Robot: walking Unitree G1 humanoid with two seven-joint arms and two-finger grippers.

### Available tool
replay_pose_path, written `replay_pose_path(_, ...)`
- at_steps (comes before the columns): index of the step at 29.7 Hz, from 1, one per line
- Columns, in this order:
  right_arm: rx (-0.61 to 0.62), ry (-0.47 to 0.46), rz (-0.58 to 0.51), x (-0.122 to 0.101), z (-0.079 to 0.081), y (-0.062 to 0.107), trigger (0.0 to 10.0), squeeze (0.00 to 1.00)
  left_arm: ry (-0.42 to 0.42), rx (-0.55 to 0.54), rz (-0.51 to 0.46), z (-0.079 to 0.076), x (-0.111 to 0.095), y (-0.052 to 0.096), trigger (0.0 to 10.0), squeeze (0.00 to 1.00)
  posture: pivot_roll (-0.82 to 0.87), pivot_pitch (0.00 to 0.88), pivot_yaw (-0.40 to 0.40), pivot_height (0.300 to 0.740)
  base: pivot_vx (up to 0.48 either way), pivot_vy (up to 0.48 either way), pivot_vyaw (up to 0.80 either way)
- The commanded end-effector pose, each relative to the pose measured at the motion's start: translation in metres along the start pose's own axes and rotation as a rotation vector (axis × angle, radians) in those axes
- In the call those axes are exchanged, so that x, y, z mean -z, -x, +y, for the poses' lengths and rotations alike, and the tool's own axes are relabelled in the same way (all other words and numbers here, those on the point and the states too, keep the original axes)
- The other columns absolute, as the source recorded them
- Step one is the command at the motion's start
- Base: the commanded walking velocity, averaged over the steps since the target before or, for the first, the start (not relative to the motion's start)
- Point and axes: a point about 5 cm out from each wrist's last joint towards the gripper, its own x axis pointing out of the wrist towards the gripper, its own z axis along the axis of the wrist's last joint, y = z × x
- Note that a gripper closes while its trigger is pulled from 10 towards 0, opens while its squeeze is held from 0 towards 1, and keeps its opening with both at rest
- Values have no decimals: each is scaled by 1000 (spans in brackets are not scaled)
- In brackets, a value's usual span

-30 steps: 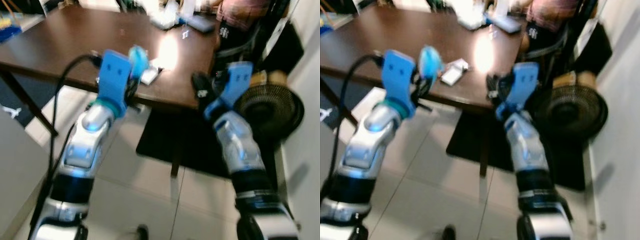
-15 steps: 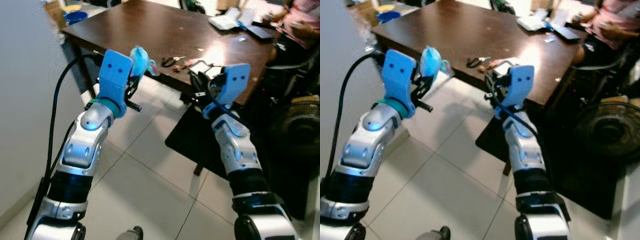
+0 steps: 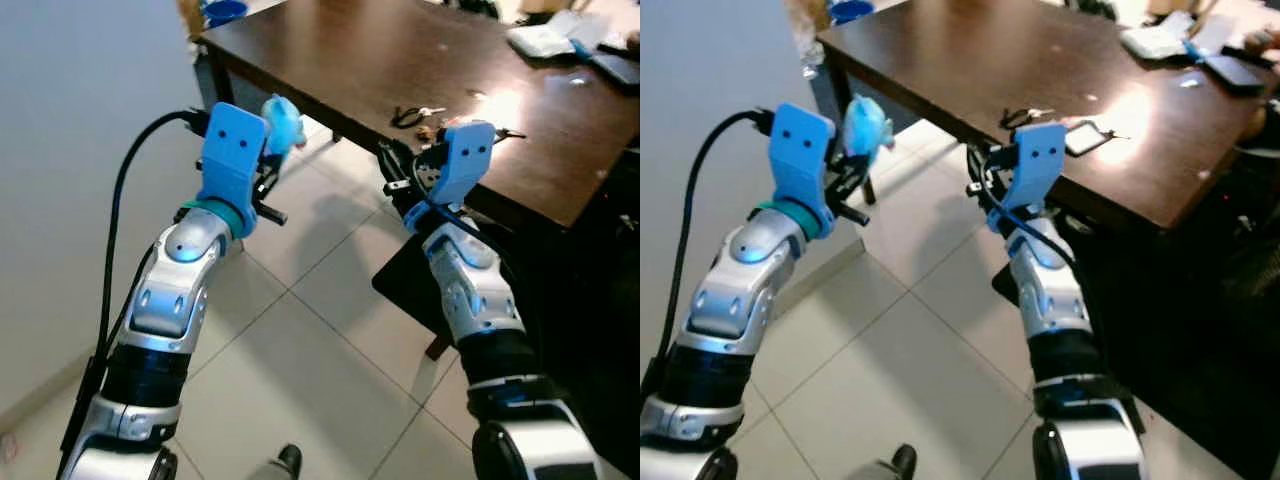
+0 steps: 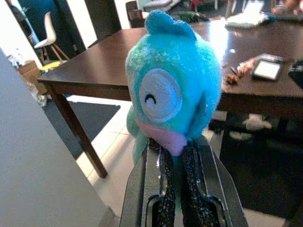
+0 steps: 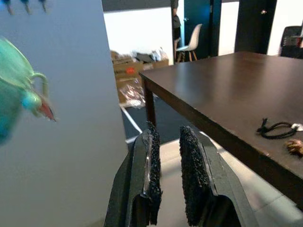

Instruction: Hang keys on a hook

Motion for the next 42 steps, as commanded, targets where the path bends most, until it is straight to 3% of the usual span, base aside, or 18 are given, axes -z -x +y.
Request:
replay_pose_path(1, -24, 2, 11, 1, 6, -3, 10000, 0, 6, -36, -7, 9, -3, 0, 10000, 0, 65, 0, 41, 740, 0, 0, 794)
replay_pose_path(7, -41, 18, 19, -2, 4, -5, 10000, 0, 6, -25, -36, -4, -13, -3, 10000, 0, 71, 0, 20, 740, 0, 0, 794)
replay_pose_path(19, -47, -11, 7, -4, 7, -7, 10000, 0, -17, -33, -59, -4, -17, -5, 10000, 0, 75, 0, 30, 740, 0, 0, 790)
replay_pose_path(23, -26, -133, -12, -2, 7, -5, 10000, 0, -112, -57, -95, 0, -17, -3, 10000, 0, 76, 0, 52, 740, 382, 0, 0)
replay_pose_path(30, -18, -189, -9, 4, 8, -2, 10000, 0, -274, -114, -228, 2, -29, 2, 10000, 0, 82, 0, 66, 740, 460, 0, 0)
replay_pose_path(42, -44, -182, -57, -2, 15, -3, 10000, 0, -293, -132, -267, 0, -34, 3, 10000, 0, 87, 0, 74, 740, 466, 0, 0)
